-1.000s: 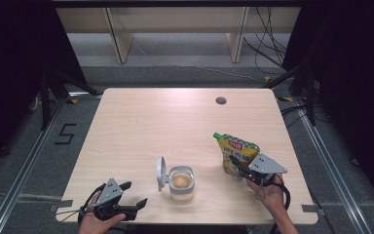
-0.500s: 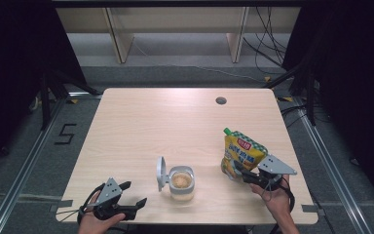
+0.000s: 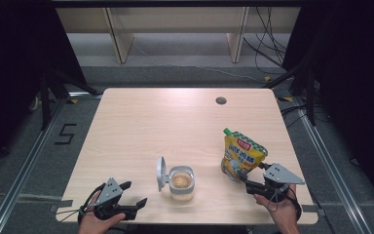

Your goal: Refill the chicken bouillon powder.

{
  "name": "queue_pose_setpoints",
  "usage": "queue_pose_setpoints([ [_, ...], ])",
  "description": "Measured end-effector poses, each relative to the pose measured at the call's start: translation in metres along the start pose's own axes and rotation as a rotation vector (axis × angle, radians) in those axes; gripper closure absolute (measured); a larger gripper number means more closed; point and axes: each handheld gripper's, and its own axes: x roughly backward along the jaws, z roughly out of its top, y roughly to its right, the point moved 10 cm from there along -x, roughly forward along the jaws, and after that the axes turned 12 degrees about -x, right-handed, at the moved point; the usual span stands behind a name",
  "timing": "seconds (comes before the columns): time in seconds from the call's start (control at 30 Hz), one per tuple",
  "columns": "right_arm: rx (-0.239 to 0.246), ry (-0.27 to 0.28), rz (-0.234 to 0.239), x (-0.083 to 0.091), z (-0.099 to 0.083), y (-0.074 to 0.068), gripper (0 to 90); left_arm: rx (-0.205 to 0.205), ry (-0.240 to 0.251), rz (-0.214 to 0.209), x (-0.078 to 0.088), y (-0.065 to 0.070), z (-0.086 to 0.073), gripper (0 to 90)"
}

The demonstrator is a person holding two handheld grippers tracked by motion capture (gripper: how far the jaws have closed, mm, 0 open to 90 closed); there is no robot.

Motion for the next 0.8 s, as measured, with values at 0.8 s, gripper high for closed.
queue_pose_setpoints([
  [0.8, -0.096, -0.135, -0.004, 0.025, -0.033, -0.016, 23.2, -0.034, -0.011, 0.002, 0.000, -0.004, -0.001, 18.0],
])
